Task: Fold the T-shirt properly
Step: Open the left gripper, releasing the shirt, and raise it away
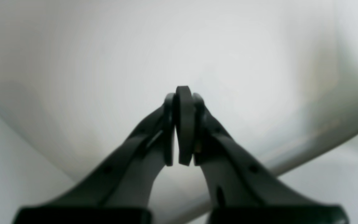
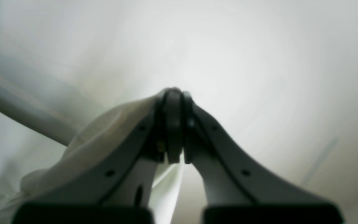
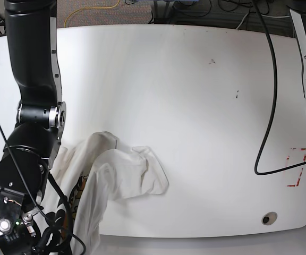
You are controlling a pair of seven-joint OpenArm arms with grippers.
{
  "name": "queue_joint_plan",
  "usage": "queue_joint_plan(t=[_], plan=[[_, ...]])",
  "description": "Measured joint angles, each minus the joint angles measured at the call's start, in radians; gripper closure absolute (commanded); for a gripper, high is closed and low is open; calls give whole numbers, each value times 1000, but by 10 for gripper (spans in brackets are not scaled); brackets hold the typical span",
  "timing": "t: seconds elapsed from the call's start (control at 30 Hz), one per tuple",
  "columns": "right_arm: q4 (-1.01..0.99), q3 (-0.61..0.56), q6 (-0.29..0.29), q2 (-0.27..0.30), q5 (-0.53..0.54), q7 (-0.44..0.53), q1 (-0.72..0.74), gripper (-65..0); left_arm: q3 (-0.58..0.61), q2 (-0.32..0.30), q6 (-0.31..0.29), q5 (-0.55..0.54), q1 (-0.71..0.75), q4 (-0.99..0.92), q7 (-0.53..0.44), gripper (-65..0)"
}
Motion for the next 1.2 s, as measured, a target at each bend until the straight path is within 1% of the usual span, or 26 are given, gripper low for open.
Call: queue_joint_plan(t=[0.1,0.2,0.23,0.4,0.43,0.5,0.57,0.6,0.63,0.67,0.7,0.77,0.83,0.93,0.97,1.03,1.1,1.2], plan=[[-21,-30,8,6,0,5,16,-11,0,-1,1,18,-26,1,7,-3],[-61,-92,23,28,-19,13,37,-12,-4,14,1,45,-67,-1,74,-3],[-66,-97,37,27,-14,13,38,-12,-4,18,2,40,-81,0,74,-3],[-58,-92,40,40,-14,12,2,-7,-1,36,5,3,-79,28,44,-4],[-51,-84,40,43,-13,11,-35,-7,-2,39,5,-1,-42,42,39,-5],[14,-9,37,39,-9,-10,-123,-7,-9,46,21,1,33,100,47,-5],[88,39,14,51,-18,-15,-227,-8,-19,54,8,-35,129,138,47,-6],[102,43,20,62,-29,-47,-275,-8,-17,59,3,-28,179,140,58,-6],[111,45,24,62,-46,-92,-310,-8,-15,62,-1,-13,212,142,94,-6],[124,50,44,63,-46,-125,-357,-7,-16,66,-9,11,253,148,136,-5],[138,55,41,58,-49,-137,-392,-7,-18,69,-8,25,284,150,162,-5],[163,56,44,55,-39,-140,-433,-8,-21,82,-3,26,324,164,175,-7],[211,53,43,48,-26,-138,-459,-9,-21,87,-2,-11,356,211,162,-9],[314,55,40,36,-9,-109,-487,-11,-38,89,-3,-72,406,286,92,-9],[336,55,39,35,-8,-101,-493,-11,-40,90,-3,-72,414,289,85,-9],[361,55,39,31,-11,-103,-534,-12,-63,92,-2,-56,461,298,98,-9],[371,61,39,25,-15,-113,-580,-13,-87,101,2,-24,511,296,132,-8],[363,63,40,13,-29,-143,-646,-11,-124,119,-1,-25,585,293,162,-6]])
